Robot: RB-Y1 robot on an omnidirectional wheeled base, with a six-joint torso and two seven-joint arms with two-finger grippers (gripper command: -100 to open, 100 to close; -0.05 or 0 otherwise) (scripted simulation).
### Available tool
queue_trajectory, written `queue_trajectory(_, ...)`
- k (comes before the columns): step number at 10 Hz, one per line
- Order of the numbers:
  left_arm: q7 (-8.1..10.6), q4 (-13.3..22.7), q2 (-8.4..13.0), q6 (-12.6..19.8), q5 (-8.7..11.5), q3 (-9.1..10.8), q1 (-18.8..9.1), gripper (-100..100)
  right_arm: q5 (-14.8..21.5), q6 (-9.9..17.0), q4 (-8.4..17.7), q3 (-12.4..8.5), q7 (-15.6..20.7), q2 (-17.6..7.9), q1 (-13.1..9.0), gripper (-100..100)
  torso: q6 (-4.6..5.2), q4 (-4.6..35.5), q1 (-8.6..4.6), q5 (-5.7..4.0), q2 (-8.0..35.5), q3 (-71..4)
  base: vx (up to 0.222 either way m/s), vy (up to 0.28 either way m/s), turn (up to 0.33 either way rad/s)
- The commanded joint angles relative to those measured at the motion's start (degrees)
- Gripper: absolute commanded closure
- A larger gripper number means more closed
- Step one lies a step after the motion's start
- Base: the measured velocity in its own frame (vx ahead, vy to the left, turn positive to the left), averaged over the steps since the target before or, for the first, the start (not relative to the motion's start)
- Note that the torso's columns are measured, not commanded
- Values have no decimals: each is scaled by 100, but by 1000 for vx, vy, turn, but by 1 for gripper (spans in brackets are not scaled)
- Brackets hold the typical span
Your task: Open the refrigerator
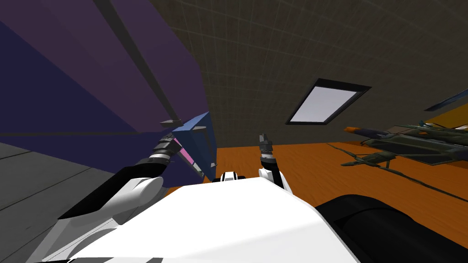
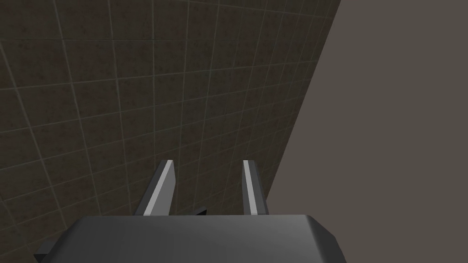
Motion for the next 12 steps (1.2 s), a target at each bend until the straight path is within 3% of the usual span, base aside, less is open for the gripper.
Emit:
queue_trajectory(1, 6, -134, 60, -204, 89, 28, 94, -100, 0, 0, 0, 0, 0, 0, 0, 0, -1, -6, -1, 7, 3, 5, 0, -6, -10)
queue_trajectory(3, 60, -207, 34, -24, 119, 109, 155, -100, 0, 0, 0, 0, 0, 0, 0, 0, -16, -15, 6, 26, 25, 28, 5, 11, 51)
queue_trajectory(12, 67, -220, 32, -11, 123, 116, 158, -100, 0, 0, 0, 0, 0, 0, 0, 0, -35, -19, 12, 38, 44, 45, 2, -1, 9)
